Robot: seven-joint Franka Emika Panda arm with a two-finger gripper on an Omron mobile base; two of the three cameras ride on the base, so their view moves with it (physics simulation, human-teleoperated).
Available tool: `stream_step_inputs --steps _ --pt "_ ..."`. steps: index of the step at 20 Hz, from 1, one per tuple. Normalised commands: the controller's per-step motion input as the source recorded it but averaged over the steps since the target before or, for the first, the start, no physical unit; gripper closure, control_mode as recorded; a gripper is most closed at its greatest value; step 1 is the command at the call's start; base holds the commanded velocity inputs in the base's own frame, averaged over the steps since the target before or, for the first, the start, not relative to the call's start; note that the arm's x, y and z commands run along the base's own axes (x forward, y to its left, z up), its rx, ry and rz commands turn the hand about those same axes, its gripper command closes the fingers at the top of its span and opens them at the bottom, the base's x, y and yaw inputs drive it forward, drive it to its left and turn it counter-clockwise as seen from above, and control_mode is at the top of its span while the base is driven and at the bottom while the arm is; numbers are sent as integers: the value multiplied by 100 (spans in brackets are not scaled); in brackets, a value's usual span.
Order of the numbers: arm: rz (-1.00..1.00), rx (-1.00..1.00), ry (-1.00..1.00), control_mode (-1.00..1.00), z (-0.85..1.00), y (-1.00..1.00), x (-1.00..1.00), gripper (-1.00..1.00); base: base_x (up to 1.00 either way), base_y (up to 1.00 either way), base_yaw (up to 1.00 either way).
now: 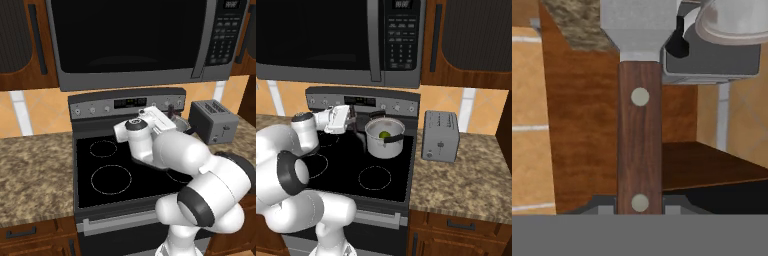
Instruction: Put the lime and garlic in the pot. Retrieve the spatula and lightly stir the vegetables in the pot.
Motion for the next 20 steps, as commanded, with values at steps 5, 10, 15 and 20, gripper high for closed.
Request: stream_step_inputs --steps 5,10,15,20 --pt "4 -15 1 -100 16 22 12 100 0 0 0" --pt "2 -16 8 -100 15 14 1 100 0 0 0" --pt "1 -12 11 -100 36 1 4 100 0 0 0" --pt "2 0 3 -100 6 0 44 100 0 0 0"
